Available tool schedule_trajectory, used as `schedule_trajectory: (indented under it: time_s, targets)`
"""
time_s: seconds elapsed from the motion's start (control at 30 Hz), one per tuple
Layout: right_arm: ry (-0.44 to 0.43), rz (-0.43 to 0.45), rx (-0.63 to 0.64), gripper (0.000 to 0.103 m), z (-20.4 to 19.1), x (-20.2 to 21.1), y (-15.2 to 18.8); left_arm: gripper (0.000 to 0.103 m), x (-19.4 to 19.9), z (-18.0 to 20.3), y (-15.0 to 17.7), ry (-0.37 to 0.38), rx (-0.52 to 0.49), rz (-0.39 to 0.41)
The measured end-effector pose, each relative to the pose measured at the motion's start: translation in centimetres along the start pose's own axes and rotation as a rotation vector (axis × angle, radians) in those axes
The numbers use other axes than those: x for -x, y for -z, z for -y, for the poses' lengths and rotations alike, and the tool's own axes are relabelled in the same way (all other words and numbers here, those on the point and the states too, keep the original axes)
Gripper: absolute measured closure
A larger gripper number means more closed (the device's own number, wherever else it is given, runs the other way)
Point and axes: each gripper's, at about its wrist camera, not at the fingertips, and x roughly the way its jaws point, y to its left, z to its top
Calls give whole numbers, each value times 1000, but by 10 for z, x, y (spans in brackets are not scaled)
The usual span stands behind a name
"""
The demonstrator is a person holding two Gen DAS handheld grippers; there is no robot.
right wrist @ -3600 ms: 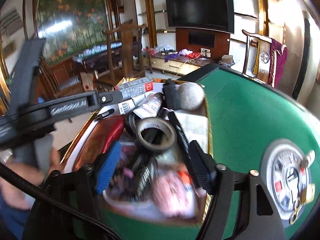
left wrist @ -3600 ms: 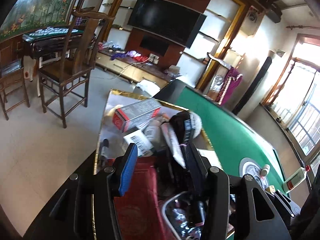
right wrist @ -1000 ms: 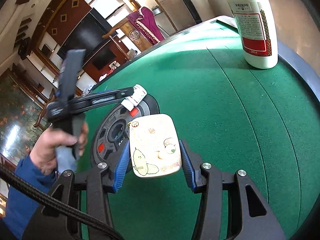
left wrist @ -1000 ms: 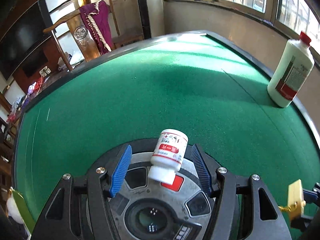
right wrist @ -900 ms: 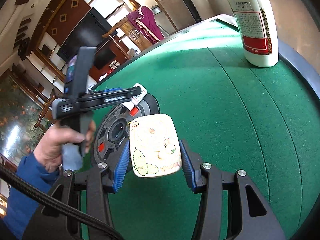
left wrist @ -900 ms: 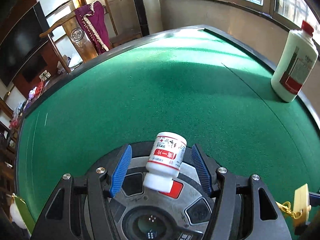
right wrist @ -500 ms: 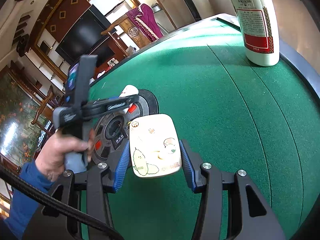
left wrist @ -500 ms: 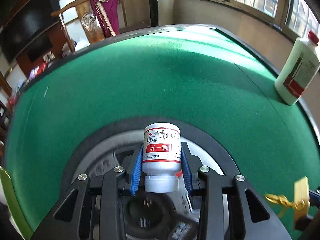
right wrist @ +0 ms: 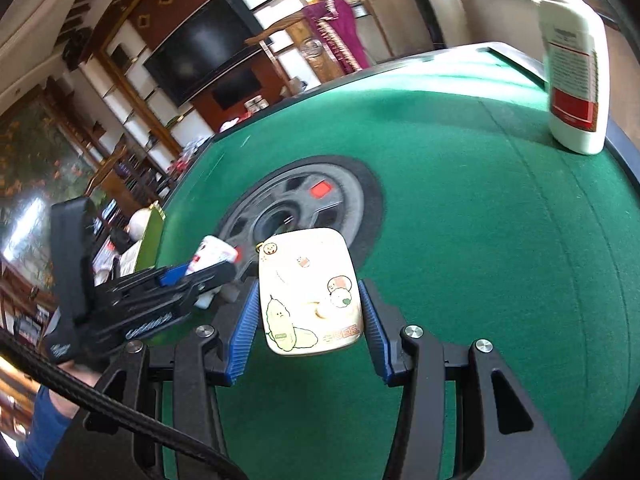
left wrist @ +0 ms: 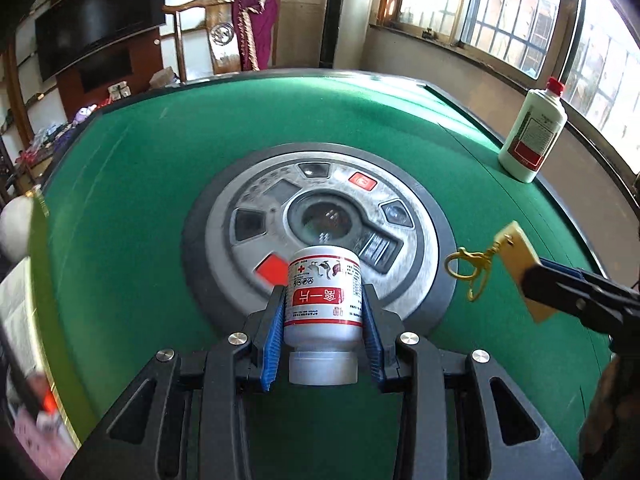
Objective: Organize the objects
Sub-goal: 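Carry the pill bottle and yellow card in both grippers over the tray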
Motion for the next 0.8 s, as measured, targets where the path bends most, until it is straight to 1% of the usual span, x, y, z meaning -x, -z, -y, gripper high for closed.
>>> schedule_trajectory:
  time_s: [0.13,0.17,0.3,0.43,0.57,0.7,0.8]
  targets:
    - [-32,-24,28,56,-14,-11,8,73,26,-10,20,-75,-22,79]
    - [-38,-30,34,56,-17,-14,9,73,31,-15,24,-87,-8,98]
    - [-35,-38,83,56,-32,-21,17,73,42,-31,29,-115,23,150]
    - [-42,-32,116,56,-45,-23,25,73,49,-35,31,-160,8,197]
    - [-45,-29,127,56,-50,-23,29,72,48,-36,30,-191,-15,221]
    - [-49,-36,124,56,-51,-25,32,72,45,-34,30,-214,-44,225]
    - [-49,-46,127,56,-52,-28,33,72,43,-33,30,-216,-50,225]
